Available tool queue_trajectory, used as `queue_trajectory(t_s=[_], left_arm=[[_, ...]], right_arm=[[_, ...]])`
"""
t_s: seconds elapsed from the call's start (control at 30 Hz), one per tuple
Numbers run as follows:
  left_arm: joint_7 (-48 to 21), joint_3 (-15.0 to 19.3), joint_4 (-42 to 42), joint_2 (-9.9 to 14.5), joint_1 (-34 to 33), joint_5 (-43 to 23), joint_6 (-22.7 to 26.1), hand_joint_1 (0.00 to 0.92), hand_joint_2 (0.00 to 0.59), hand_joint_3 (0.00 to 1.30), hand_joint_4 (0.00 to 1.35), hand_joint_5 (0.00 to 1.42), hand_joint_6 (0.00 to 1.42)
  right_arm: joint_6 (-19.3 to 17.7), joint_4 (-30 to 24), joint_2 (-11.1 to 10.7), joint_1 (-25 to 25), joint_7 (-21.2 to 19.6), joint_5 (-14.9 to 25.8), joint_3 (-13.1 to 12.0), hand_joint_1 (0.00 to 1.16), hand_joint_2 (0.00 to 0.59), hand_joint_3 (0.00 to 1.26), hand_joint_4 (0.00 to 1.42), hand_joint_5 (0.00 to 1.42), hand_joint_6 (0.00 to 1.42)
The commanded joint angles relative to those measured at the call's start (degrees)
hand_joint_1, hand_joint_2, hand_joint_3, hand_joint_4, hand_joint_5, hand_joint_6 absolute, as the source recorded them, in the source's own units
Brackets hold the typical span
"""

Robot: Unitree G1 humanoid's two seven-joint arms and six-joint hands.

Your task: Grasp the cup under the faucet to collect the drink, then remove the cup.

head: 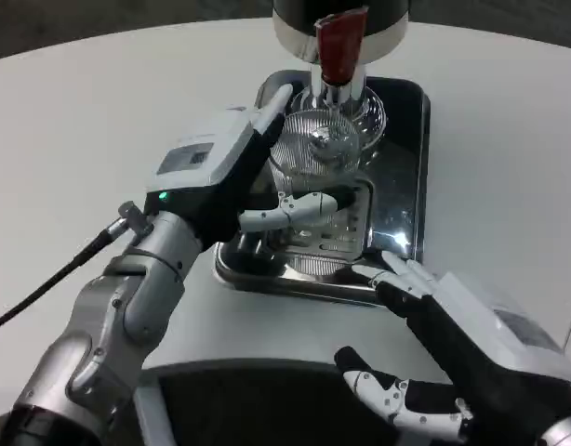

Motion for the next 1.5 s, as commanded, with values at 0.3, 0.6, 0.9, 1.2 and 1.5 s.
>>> queue_trajectory(t_s=[0.3, 0.6, 0.9, 1.2, 1.5], left_arm=[[-2.23, -0.99, 0.73, -0.54, 1.02, -1.66, -0.96, 0.107, 0.067, 0.00, 0.00, 0.07, 0.02], [-2.47, -1.21, 0.34, -0.51, 1.24, -2.41, -1.53, 0.110, 0.072, 0.00, 0.00, 0.06, 0.01], [-1.66, 0.06, -3.04, -0.93, 3.28, -3.31, -0.99, 0.111, 0.072, 0.00, 0.00, 0.06, 0.01], [0.03, 2.05, -8.50, -0.85, 6.03, -1.89, 1.82, 0.075, 0.034, 0.01, 0.00, 0.08, 0.02], [-0.32, 3.03, -12.61, -0.43, 7.90, -1.13, 4.79, 0.047, 0.021, 0.01, 0.00, 0.06, 0.03]], right_arm=[[0.47, -0.39, 0.16, 0.84, -1.18, 1.23, -0.19, 0.60, 0.442, 0.17, 0.02, 0.00, 0.00], [0.51, -0.61, -0.01, 1.30, -1.35, 1.39, -0.26, 0.60, 0.442, 0.18, 0.02, 0.00, 0.00], [0.43, -0.79, 0.02, 1.84, -1.66, 1.36, -0.18, 0.60, 0.442, 0.18, 0.02, 0.00, 0.00], [0.32, -0.70, 0.15, 1.84, -1.87, 1.21, 0.26, 0.60, 0.445, 0.18, 0.02, 0.00, 0.00], [0.39, -0.94, 0.27, 2.27, -2.19, 0.98, 0.61, 0.59, 0.452, 0.18, 0.02, 0.00, 0.00]])
